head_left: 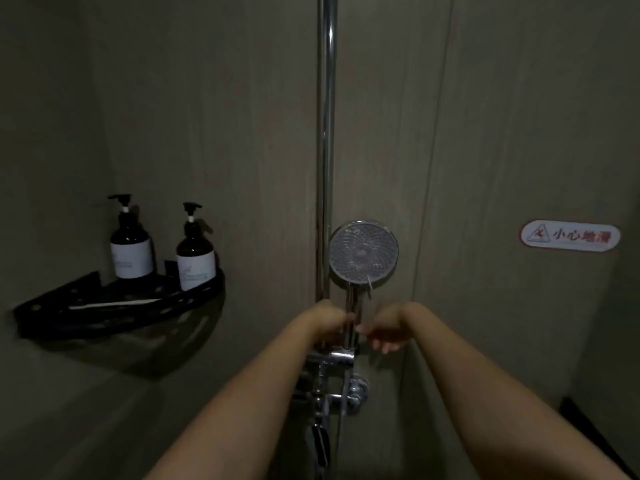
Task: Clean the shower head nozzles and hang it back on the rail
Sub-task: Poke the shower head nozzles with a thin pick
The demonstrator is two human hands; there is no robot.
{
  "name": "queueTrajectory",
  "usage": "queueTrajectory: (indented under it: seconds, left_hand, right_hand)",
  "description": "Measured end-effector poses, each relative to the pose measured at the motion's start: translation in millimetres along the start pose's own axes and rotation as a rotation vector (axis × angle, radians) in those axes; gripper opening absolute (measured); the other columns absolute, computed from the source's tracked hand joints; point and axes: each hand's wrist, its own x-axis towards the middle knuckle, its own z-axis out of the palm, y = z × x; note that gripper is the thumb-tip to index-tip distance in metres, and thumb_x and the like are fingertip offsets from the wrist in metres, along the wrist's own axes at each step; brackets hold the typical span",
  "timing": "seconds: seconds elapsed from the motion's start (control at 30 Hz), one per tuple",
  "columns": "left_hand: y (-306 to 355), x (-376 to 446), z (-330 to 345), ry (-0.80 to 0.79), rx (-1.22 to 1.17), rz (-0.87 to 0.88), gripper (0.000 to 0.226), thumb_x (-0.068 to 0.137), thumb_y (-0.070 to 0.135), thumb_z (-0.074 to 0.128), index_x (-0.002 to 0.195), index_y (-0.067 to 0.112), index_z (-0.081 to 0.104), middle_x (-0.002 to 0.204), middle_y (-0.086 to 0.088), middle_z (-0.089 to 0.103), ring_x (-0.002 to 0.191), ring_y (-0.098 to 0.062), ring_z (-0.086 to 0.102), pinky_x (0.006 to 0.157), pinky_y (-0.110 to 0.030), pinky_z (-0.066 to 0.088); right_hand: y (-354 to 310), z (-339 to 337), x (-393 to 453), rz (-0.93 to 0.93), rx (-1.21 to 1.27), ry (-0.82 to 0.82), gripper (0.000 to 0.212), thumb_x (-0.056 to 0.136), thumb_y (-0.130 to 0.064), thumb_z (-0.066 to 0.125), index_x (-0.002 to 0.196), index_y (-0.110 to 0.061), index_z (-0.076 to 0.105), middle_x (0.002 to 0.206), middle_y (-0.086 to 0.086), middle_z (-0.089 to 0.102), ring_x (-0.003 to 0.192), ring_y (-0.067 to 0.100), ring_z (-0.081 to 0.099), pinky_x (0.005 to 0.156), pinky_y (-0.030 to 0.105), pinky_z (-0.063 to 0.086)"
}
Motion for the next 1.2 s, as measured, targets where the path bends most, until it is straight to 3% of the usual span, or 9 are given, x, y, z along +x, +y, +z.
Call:
queueTrajectory:
  seconds: [0.1,0.17,0.3,0.4,0.67,0.8,0.93,1.03,1.2]
  left_hand:
    - [5.9,18.9,17.3,0.227,0.048,0.069,0.039,0.087,0.024,0.062,0.116,-0.002,0.063,0.112,-0.019,0.065,0.104,-0.028,0.063,0.086,-0.033,0.052]
    - [8.7,25.3,27.4,0.299,0.025,0.061,0.039,0.087,0.024,0.062,0.118,0.001,0.063,0.120,-0.019,0.064,0.111,-0.030,0.061,0.094,-0.035,0.050]
    - [6.7,36.9,35.3,0.468,0.020,0.034,0.032,0.086,0.022,0.063,0.114,0.007,0.067,0.118,-0.017,0.066,0.110,-0.030,0.062,0.090,-0.033,0.050]
    - [7.9,37.3,38.5,0.541,-0.012,0.020,0.028,0.085,0.018,0.065,0.110,0.008,0.068,0.114,-0.016,0.068,0.107,-0.029,0.063,0.087,-0.032,0.050]
    - [6.8,32.9,39.9,0.554,-0.181,0.046,0.021,0.081,0.012,0.067,0.101,0.007,0.072,0.104,-0.013,0.072,0.098,-0.025,0.065,0.079,-0.025,0.048]
    - [43.5,29.6,32.2,0.530,-0.458,0.238,0.029,0.081,-0.001,0.065,0.111,0.000,0.066,0.111,-0.018,0.069,0.091,-0.019,0.062,0.088,-0.032,0.050]
    - [98.9,19.6,20.9,0.477,-0.441,0.361,0.032,0.081,0.001,0.067,0.112,-0.003,0.062,0.113,-0.022,0.065,0.089,-0.018,0.056,0.089,-0.033,0.050]
    - [119.4,9.3,20.7,0.452,-0.385,0.401,0.034,0.082,0.003,0.066,0.115,0.000,0.058,0.113,-0.016,0.063,0.098,-0.023,0.059,0.092,-0.032,0.047]
    - [138.4,-12.3,13.6,0.363,-0.333,0.532,0.023,0.090,0.011,0.058,0.109,-0.001,0.059,0.092,-0.011,0.053,0.087,-0.019,0.051,0.079,-0.028,0.042]
  right_hand:
    - [3.2,-0.5,17.2,-0.113,0.142,0.288,0.029,0.090,-0.013,0.057,0.065,-0.016,0.044,0.058,0.000,0.048,0.046,0.012,0.050,0.037,0.016,0.040]
    - [2.3,7.8,23.1,-0.223,0.092,0.310,0.026,0.090,-0.002,0.051,0.067,-0.014,0.049,0.061,0.001,0.045,0.055,0.014,0.050,0.039,0.011,0.037]
    - [12.4,25.7,42.7,-0.353,0.333,0.318,0.020,0.090,0.011,0.043,0.082,-0.002,0.056,0.049,0.001,0.050,0.033,0.000,0.047,0.033,0.009,0.033]
    - [19.0,26.5,52.2,-0.383,0.452,0.347,0.030,0.090,0.012,0.045,0.064,-0.001,0.052,0.029,-0.005,0.046,0.025,-0.003,0.040,0.031,0.010,0.031]
    - [23.2,24.8,61.7,-0.435,0.548,0.409,0.039,0.082,0.018,0.052,0.052,-0.007,0.047,0.029,-0.011,0.045,0.031,-0.007,0.039,0.040,0.015,0.034]
    - [11.4,-4.9,44.6,-0.548,0.761,0.477,0.023,0.081,0.019,0.049,0.067,0.003,0.058,0.044,-0.007,0.058,0.042,0.001,0.051,0.050,0.022,0.042]
    - [-1.0,-53.6,6.5,-0.676,0.788,0.470,0.031,0.084,0.018,0.044,0.085,-0.008,0.060,0.049,-0.010,0.065,0.047,0.000,0.060,0.050,0.012,0.050]
    - [0.8,-66.0,-14.3,-0.692,0.726,0.499,0.031,0.085,0.017,0.044,0.082,-0.011,0.059,0.048,-0.010,0.064,0.047,0.000,0.059,0.050,0.010,0.048]
    - [-8.8,-77.6,-42.9,-0.763,0.683,0.533,0.030,0.085,0.014,0.049,0.109,-0.001,0.058,0.070,0.001,0.063,0.054,-0.002,0.059,0.064,0.017,0.047]
